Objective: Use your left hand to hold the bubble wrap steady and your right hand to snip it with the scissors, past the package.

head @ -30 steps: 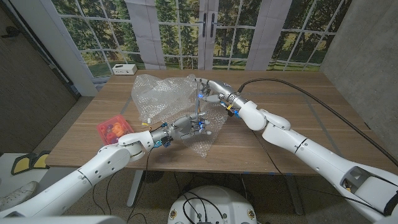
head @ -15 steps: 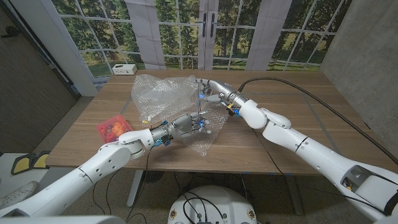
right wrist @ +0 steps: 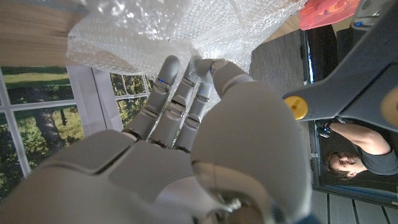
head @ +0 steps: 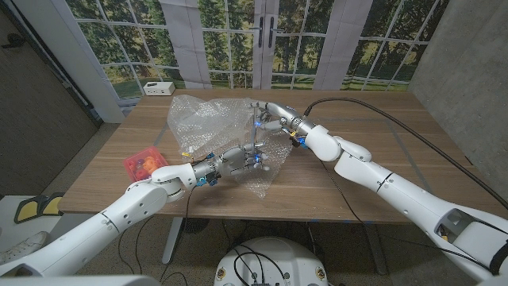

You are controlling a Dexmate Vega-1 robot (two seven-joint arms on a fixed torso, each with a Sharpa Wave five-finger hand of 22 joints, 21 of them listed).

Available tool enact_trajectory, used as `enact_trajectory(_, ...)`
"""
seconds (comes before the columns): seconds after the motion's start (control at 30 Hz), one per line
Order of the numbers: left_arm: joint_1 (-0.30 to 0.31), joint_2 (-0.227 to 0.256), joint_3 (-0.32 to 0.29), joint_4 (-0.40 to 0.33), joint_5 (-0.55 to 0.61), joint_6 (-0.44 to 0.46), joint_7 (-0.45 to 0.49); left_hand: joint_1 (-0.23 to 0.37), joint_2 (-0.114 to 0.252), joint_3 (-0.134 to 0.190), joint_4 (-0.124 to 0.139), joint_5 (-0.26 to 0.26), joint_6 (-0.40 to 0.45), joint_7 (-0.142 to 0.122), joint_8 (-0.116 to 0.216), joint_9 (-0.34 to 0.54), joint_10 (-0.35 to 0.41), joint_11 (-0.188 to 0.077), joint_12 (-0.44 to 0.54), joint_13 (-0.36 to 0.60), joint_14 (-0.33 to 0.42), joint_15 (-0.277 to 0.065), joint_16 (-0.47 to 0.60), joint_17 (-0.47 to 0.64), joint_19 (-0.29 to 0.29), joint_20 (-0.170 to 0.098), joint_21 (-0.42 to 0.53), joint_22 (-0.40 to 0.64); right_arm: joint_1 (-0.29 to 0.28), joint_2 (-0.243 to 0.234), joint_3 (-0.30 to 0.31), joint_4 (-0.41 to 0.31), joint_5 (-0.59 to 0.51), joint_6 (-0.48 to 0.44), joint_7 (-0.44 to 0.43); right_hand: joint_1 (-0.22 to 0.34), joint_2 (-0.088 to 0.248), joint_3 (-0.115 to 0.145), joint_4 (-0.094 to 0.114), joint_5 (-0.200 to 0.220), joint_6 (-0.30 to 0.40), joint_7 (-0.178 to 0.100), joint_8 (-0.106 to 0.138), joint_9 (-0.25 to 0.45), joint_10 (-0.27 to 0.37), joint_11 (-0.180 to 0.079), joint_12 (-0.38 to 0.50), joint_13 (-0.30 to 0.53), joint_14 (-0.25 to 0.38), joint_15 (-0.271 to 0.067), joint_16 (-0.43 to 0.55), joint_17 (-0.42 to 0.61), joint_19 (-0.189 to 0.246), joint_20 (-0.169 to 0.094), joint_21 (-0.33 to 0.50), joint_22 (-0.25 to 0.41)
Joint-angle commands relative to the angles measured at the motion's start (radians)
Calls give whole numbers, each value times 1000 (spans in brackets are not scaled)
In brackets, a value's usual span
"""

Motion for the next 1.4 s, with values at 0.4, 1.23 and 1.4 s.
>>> enact_trajectory(0.4, 4, -2, 5, 12, 18, -42, -18, 72, 67, 105, -87, -4, -2, -1, -5, -5, 98, -109, -2, 5, -5, -106, 1, 11, -7, -1, 18, -2, 25, -8, 7, 12, 183, -36, 134, 24, -19, -5, -4, -12, 0, -4, 23, 28, 37, -40, -58, -49, 9, -106, 4, -26, -8, -90, 17, 2)
enact_trajectory(1.23, -2, 1, 13, 26, 64, -99, -39, 62, 68, 109, -76, -5, -27, -14, -11, 0, 69, -120, 4, 11, -16, -113, -14, 27, -25, -11, 38, -8, 35, -19, -9, -37, 205, -143, 157, 42, -12, -20, -1, -29, 159, -33, 52, 32, 47, -21, -69, -47, 8, -106, 15, -36, -3, -62, 23, 1)
enact_trajectory(1.4, -3, 2, 15, 30, 88, -128, -47, 51, 68, 112, -67, -2, -38, -20, -13, 0, 57, -130, -5, 0, -28, -117, -21, 46, -37, -13, 37, -10, 36, -20, -12, -44, 208, -160, 158, 44, -14, -20, -1, -28, 177, -37, 53, 33, 46, -25, -72, -46, 11, -106, 17, -38, -3, -58, 23, 1)
